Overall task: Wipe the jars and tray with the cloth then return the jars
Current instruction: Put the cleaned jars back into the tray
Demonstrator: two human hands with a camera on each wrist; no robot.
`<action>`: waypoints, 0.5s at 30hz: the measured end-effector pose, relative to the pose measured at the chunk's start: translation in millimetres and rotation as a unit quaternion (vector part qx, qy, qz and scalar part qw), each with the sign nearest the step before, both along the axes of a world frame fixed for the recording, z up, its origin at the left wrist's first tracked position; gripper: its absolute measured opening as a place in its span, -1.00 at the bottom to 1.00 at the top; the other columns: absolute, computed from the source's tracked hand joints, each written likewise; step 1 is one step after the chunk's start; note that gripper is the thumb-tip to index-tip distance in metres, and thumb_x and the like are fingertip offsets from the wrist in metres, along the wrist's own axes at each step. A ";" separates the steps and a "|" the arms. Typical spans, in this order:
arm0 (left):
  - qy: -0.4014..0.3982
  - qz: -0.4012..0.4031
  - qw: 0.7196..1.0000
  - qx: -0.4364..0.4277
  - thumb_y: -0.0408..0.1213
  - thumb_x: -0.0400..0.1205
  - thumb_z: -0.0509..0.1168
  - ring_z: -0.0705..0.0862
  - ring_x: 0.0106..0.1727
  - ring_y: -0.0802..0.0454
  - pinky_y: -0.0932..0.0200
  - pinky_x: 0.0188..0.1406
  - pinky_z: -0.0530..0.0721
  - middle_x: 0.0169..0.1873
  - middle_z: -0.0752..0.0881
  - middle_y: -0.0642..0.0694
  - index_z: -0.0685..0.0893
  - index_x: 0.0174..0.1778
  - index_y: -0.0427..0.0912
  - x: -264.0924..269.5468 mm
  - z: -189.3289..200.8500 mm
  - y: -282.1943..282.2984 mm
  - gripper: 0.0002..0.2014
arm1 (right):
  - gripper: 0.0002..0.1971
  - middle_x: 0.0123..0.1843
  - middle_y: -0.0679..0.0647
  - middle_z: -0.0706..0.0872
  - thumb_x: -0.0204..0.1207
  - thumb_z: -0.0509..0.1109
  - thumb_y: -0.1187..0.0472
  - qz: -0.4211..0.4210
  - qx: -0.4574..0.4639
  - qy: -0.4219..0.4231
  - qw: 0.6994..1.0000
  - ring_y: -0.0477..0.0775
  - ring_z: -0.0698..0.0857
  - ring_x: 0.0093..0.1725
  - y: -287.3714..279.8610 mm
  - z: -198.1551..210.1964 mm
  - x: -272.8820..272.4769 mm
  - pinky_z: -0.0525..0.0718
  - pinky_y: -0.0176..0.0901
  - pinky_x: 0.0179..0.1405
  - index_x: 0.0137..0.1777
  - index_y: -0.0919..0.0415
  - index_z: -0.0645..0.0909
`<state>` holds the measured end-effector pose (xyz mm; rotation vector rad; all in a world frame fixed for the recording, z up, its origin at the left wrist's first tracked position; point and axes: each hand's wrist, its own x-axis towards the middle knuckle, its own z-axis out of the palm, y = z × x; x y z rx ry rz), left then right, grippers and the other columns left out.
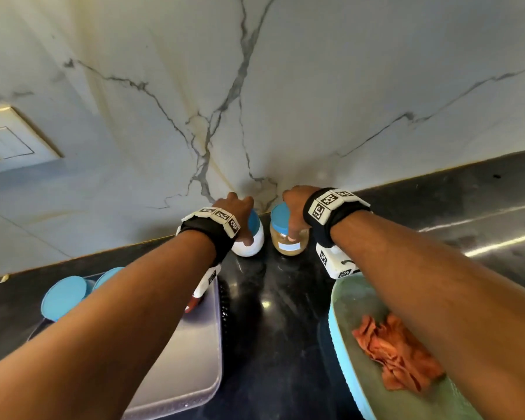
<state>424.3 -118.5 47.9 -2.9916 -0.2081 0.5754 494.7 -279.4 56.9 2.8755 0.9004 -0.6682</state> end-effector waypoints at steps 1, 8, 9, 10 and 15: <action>0.008 0.000 1.000 -0.003 0.01 0.34 0.64 0.68 0.18 -0.36 -0.07 0.03 0.69 0.28 0.53 -0.25 0.44 0.51 -0.06 -5.3 4.3 1.4 -0.16 | -0.32 0.05 0.09 0.73 0.08 0.68 -0.09 0.001 -0.004 0.003 1.000 0.23 0.75 -0.06 0.5 2.5 -0.7 0.78 0.06 -0.01 0.20 0.12 0.60; -0.023 -0.026 0.999 -0.039 0.11 0.34 0.59 0.66 0.17 -0.17 0.07 -0.02 0.61 0.25 0.59 -0.09 0.48 0.48 0.12 -73.0 59.3 14.5 -0.23 | -0.33 0.08 0.13 0.71 0.20 0.68 -0.10 0.003 0.016 -0.043 0.999 0.18 0.66 -0.11 -1.8 47.2 -17.7 0.63 -0.08 -0.15 0.23 0.19 0.56; -0.036 -0.026 0.998 -0.048 0.13 0.34 0.57 0.66 0.17 -0.16 0.04 0.04 0.64 0.25 0.60 -0.07 0.48 0.48 0.15 -85.0 70.8 18.0 -0.23 | -0.32 0.09 0.15 0.71 0.20 0.68 -0.10 0.004 0.020 -0.055 0.998 0.18 0.66 -0.12 -0.8 56.5 -24.0 0.62 -0.08 -0.17 0.23 0.20 0.55; -0.051 -0.022 0.997 -0.059 0.15 0.35 0.57 0.65 0.16 -0.15 0.01 0.10 0.66 0.25 0.60 -0.06 0.47 0.48 0.16 -99.4 83.1 24.1 -0.23 | -0.31 0.09 0.15 0.70 0.19 0.68 -0.11 0.006 0.023 -0.070 0.997 0.19 0.66 -0.11 2.8 66.6 -33.3 0.63 -0.07 -0.17 0.23 0.21 0.55; -0.111 -0.018 0.989 -0.094 0.21 0.37 0.54 0.61 0.16 -0.08 -0.07 0.24 0.68 0.25 0.61 -0.02 0.48 0.49 0.16 -166.6 139.2 61.5 -0.24 | -0.29 0.09 0.14 0.66 0.19 0.67 -0.18 0.013 0.058 -0.127 0.990 0.20 0.65 -0.05 23.5 112.5 -87.0 0.72 0.01 -0.03 0.23 0.18 0.54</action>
